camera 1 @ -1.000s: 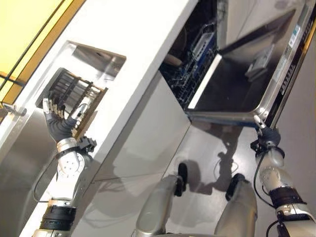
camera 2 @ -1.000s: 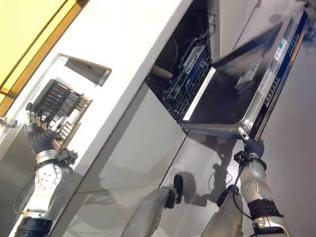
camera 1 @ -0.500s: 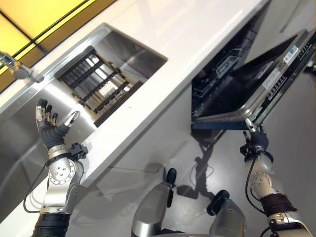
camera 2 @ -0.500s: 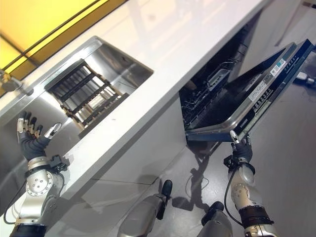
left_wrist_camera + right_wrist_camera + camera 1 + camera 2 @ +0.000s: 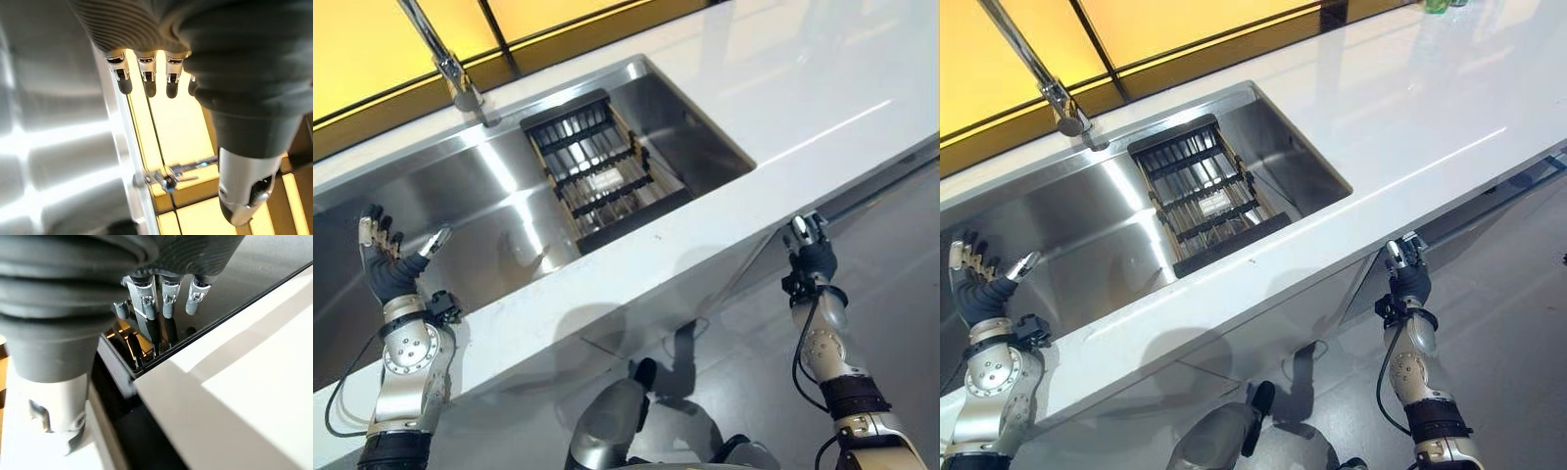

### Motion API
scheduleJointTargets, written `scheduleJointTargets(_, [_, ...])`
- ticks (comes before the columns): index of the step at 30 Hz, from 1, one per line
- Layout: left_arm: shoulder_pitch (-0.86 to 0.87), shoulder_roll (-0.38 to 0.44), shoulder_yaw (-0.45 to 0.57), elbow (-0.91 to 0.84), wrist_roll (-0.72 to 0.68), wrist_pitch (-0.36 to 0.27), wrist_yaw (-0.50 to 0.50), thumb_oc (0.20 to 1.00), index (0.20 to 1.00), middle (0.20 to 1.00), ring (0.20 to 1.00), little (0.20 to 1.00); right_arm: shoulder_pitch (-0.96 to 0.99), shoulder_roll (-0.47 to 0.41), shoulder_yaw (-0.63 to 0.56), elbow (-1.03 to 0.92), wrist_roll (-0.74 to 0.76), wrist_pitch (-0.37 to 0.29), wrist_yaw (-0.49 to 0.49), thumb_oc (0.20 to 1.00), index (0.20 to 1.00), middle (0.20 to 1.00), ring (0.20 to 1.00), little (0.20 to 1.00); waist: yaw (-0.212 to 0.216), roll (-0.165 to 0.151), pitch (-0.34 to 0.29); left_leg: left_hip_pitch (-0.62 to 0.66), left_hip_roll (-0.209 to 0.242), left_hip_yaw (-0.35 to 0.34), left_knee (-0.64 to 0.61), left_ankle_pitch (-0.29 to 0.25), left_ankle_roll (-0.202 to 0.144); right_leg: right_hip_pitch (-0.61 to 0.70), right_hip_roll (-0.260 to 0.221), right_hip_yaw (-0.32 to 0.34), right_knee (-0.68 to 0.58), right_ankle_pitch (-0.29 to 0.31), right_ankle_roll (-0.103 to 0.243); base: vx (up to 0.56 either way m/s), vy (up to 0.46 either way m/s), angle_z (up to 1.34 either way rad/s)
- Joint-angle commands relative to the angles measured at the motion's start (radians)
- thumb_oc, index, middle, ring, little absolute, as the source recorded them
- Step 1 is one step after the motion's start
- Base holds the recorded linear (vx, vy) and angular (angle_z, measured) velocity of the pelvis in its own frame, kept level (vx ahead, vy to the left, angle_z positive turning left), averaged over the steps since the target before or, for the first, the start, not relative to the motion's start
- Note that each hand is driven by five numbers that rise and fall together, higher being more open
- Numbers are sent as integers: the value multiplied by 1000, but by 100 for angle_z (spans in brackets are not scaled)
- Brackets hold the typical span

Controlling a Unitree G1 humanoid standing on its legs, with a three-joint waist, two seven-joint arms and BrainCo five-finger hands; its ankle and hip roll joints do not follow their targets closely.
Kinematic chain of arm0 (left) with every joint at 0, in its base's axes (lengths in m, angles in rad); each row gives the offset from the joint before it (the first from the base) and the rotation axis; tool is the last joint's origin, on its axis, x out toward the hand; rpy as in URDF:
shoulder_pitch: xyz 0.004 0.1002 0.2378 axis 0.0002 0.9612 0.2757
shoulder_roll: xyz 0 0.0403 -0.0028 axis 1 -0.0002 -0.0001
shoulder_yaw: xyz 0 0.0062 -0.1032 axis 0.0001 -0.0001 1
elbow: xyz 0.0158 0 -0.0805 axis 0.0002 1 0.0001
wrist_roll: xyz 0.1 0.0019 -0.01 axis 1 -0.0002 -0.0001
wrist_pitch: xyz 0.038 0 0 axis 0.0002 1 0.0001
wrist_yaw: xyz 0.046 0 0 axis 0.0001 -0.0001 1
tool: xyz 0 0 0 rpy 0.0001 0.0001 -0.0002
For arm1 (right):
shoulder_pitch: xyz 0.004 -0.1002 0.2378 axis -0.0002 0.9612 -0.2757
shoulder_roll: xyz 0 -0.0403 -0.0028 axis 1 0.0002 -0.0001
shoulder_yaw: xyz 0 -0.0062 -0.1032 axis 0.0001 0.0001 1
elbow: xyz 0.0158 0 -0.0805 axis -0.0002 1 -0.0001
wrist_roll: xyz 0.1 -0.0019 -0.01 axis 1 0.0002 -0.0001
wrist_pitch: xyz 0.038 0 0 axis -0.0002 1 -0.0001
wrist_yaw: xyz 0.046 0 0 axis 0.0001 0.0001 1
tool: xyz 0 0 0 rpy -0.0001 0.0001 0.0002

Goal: Pick up plates and place into dishwasher.

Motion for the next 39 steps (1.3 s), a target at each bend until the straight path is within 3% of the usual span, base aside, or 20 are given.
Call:
scheduleJointTargets(1, [12, 57, 21, 10, 48, -41, -13, 1000, 1000, 1000, 1000, 1000, -250, 12, 66, -202, -65, -118, 208, 1000, 1000, 1000, 1000, 1000, 58, -52, -184, 98, -2, 11, -84, -59, 26, 22, -7, 31, 16, 134, -20, -32, -41, 14])
scheduleJointTargets(7, [16, 55, 30, 11, 54, -31, -38, 1000, 1000, 1000, 1000, 1000, -199, 26, 49, -203, -86, -91, 172, 1000, 1000, 1000, 1000, 1000, 41, -67, -220, 133, 14, 28, -138, -27, 28, 37, 8, 21, -12, 171, -24, -86, -21, 3])
scheduleJointTargets(20, [13, 18, 14, 9, 64, -10, -19, 1000, 1000, 1000, 1000, 1000, 58, 110, 46, -138, -171, 30, 41, 1000, 1000, 1000, 1000, 1000, -72, -92, -265, 225, 79, 151, -218, -30, 11, 51, 71, 102, -104, 174, -20, -89, -38, -12])
scheduleJointTargets(29, [13, -40, 1, -18, 70, 16, 11, 1000, 1000, 1000, 1000, 1000, 157, 115, 23, -232, -295, 28, -1, 1000, 1000, 1000, 1000, 1000, -151, -99, -306, 232, 116, 206, -236, -19, -11, 58, 121, 166, -185, 145, -37, -71, -13, -33])
scheduleJointTargets(35, [29, -79, 4, -46, 69, 24, 19, 1000, 1000, 1000, 1000, 1000, 157, 81, 4, -347, -396, 32, -84, 1000, 1000, 1000, 1000, 1000, -164, -105, -328, 231, 125, 223, -228, -25, -20, 67, 131, 191, -223, 140, -47, 2, 30, -23])
scheduleJointTargets(39, [19, -86, -2, -56, 54, 27, 18, 1000, 1000, 1000, 1000, 1000, 143, 46, 2, -452, -444, 35, -73, 1000, 1000, 1000, 1000, 1000, -165, -111, -340, 225, 119, 225, -215, -35, -18, 63, 122, 199, -225, 145, -42, 33, 82, -6])
